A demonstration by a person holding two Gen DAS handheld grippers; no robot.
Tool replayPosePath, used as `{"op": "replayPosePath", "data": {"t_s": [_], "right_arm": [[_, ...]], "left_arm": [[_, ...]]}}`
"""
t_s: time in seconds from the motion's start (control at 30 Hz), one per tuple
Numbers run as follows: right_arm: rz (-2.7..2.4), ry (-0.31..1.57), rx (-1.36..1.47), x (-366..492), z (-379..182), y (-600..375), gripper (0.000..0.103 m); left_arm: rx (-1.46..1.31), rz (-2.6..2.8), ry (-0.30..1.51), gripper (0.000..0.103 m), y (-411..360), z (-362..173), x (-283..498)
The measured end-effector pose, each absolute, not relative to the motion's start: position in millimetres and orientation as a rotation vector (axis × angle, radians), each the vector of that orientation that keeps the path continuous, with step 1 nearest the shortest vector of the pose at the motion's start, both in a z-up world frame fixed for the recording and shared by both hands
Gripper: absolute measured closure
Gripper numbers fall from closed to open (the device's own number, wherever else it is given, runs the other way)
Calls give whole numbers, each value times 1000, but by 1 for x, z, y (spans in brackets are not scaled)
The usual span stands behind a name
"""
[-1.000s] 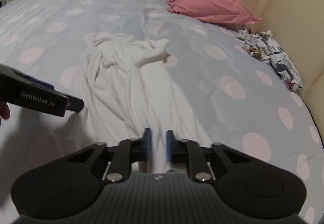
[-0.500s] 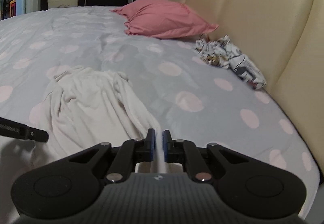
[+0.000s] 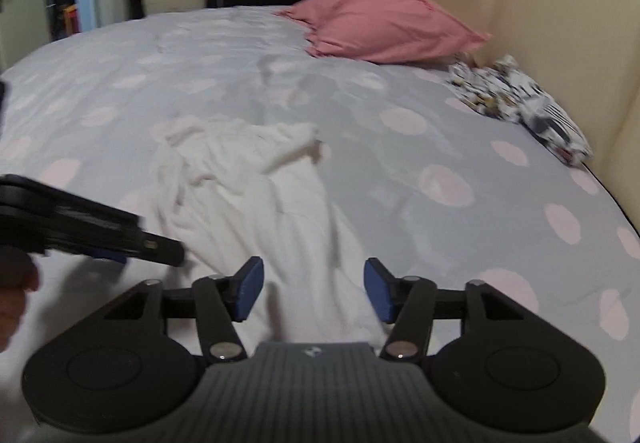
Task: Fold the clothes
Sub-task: 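Close the right and left grippers on the white garment's edges, then lift the white garment with both grippers and shake it out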
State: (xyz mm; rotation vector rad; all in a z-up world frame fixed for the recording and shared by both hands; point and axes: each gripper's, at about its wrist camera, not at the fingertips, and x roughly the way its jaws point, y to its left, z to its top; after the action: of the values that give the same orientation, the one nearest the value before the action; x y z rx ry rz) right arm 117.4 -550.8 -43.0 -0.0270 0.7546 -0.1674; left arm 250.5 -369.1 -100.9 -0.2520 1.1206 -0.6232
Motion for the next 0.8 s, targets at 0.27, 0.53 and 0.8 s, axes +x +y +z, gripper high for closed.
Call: {"op": "replayPosePath", "data": {"t_s": [0.27, 0.53, 0.8], "right_arm": [[-225, 816, -111, 122, -49, -548, 90], [-423, 558, -139, 102, 19, -553, 91], [-532, 225, -155, 56, 117, -544, 91]], "left_arm": [[-240, -644, 1051, 90, -367, -89, 242], [-253, -729, 911, 92, -369, -31, 222], [-273, -783, 686, 93, -352, 48, 191]]}}
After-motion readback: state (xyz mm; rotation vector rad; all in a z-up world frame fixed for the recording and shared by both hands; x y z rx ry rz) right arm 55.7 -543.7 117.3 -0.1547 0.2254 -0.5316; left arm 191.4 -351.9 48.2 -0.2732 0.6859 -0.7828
